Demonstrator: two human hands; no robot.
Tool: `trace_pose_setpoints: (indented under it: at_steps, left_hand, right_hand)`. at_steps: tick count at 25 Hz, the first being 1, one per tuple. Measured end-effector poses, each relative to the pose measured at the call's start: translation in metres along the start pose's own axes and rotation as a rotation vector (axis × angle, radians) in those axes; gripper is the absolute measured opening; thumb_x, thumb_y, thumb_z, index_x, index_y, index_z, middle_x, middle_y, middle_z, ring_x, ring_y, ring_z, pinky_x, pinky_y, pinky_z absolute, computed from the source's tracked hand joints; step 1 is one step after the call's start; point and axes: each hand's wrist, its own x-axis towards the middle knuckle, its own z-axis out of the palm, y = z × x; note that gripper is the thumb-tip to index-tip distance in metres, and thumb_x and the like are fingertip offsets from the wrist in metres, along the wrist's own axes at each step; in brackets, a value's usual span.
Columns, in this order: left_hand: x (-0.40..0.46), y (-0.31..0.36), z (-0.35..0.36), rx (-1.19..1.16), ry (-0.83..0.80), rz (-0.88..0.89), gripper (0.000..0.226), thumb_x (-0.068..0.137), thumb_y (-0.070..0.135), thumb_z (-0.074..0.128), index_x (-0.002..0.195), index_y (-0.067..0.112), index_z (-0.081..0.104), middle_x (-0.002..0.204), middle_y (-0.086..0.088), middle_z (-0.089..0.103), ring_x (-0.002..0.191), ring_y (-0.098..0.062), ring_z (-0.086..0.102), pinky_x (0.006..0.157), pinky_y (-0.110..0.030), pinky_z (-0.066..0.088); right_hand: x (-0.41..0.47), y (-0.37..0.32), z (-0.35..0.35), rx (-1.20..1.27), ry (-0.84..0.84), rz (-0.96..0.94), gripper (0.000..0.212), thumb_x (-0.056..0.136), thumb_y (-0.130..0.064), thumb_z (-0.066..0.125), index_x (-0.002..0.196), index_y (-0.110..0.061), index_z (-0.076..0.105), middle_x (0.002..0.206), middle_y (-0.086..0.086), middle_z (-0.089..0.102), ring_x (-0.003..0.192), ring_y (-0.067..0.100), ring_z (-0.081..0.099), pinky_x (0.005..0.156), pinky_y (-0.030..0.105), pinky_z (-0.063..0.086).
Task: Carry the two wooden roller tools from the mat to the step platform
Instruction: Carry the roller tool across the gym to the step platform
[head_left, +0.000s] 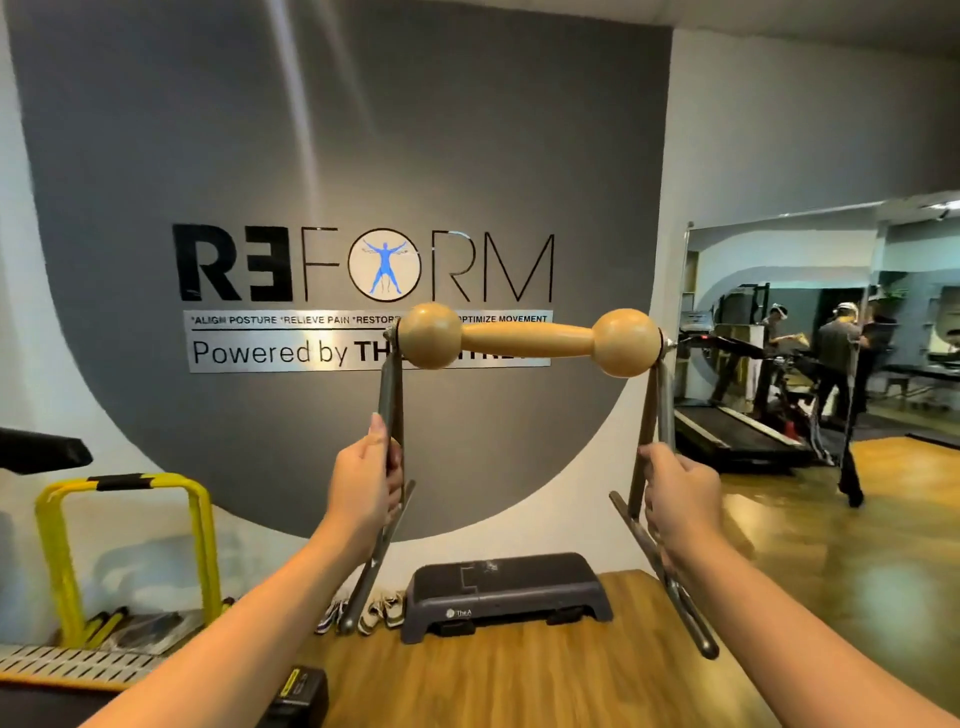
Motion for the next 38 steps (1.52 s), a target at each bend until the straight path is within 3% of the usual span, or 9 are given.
trace_pose_setpoints:
  at_steps: [8,10,12,15,17,20,24,28,38]
  left_hand:
    - [0.18,-0.087,0.046,0.043,-0.003,0.016,0.055,0.103,0.06,0.037,0.077,0.013,0.052,0.055,-0.001,0.038,0.042,-0.014,0.029,0.04,-0.025,0.023]
    - [0.223,-0.118,0.063,0.057,0.003,0.019,0.056,0.101,0.062,0.037,0.077,0.013,0.053,0.055,-0.001,0.039,0.042,-0.014,0.03,0.041,-0.025,0.024]
    - [0.264,-0.153,0.082,0.082,0.017,0.008,0.058,0.099,0.065,0.037,0.077,0.013,0.053,0.054,0.0,0.04,0.042,-0.014,0.031,0.042,-0.025,0.025]
    - [0.318,-0.197,0.107,0.092,0.052,-0.018,0.061,0.093,0.069,0.038,0.077,0.013,0.052,0.052,0.002,0.041,0.041,-0.013,0.032,0.04,-0.024,0.026]
    - [0.354,-0.222,0.121,0.084,0.068,-0.02,0.061,0.091,0.069,0.038,0.077,0.012,0.052,0.052,0.002,0.04,0.04,-0.012,0.032,0.038,-0.023,0.027]
    - [0.411,-0.256,0.139,0.117,0.118,-0.049,0.06,0.092,0.068,0.037,0.076,0.012,0.052,0.051,0.002,0.04,0.04,-0.011,0.033,0.037,-0.022,0.027]
    - [0.484,-0.304,0.148,0.161,0.143,-0.055,0.059,0.096,0.066,0.035,0.076,0.013,0.051,0.051,0.003,0.041,0.04,-0.01,0.034,0.038,-0.023,0.028]
    - [0.569,-0.366,0.148,0.159,0.13,-0.089,0.061,0.095,0.068,0.034,0.074,0.013,0.051,0.05,0.003,0.041,0.04,-0.011,0.034,0.038,-0.023,0.029]
    - [0.788,-0.511,0.125,0.107,0.048,-0.188,0.067,0.089,0.079,0.031,0.072,0.018,0.053,0.051,0.002,0.038,0.044,-0.014,0.032,0.043,-0.029,0.026]
  right_hand:
    - [0.177,0.076,0.087,-0.076,0.05,-0.028,0.034,0.096,-0.033,0.06,0.074,-0.008,0.061,0.056,0.002,0.044,0.05,0.015,0.04,0.038,0.023,0.034]
    - [0.227,0.101,0.103,-0.102,0.037,-0.046,0.038,0.097,-0.035,0.06,0.075,-0.004,0.063,0.058,0.004,0.046,0.054,0.017,0.042,0.045,0.03,0.036]
    - [0.28,0.129,0.117,-0.129,0.046,-0.06,0.041,0.097,-0.033,0.06,0.071,-0.001,0.062,0.051,0.0,0.047,0.055,0.019,0.043,0.05,0.033,0.035]
    - [0.354,0.166,0.139,-0.15,0.043,-0.064,0.041,0.095,-0.03,0.061,0.062,-0.007,0.055,0.041,-0.008,0.04,0.052,0.02,0.042,0.045,0.028,0.034]
    - [0.398,0.185,0.156,-0.153,0.016,-0.073,0.043,0.095,-0.029,0.062,0.064,0.001,0.055,0.049,-0.001,0.044,0.054,0.02,0.043,0.044,0.028,0.036]
    - [0.466,0.218,0.187,-0.159,-0.02,-0.062,0.046,0.094,-0.031,0.061,0.071,0.009,0.058,0.062,0.011,0.048,0.06,0.022,0.045,0.056,0.036,0.037]
    - [0.534,0.262,0.229,-0.156,-0.035,-0.031,0.039,0.092,-0.031,0.062,0.061,-0.01,0.05,0.058,0.007,0.042,0.06,0.023,0.041,0.057,0.039,0.034]
    - [0.602,0.317,0.282,-0.17,-0.024,0.004,0.04,0.094,-0.029,0.062,0.059,-0.013,0.051,0.05,-0.003,0.044,0.058,0.019,0.044,0.054,0.035,0.036]
    - [0.755,0.454,0.426,-0.155,0.035,0.073,0.045,0.091,-0.028,0.063,0.047,-0.022,0.055,0.045,-0.009,0.041,0.054,0.02,0.039,0.052,0.033,0.032]
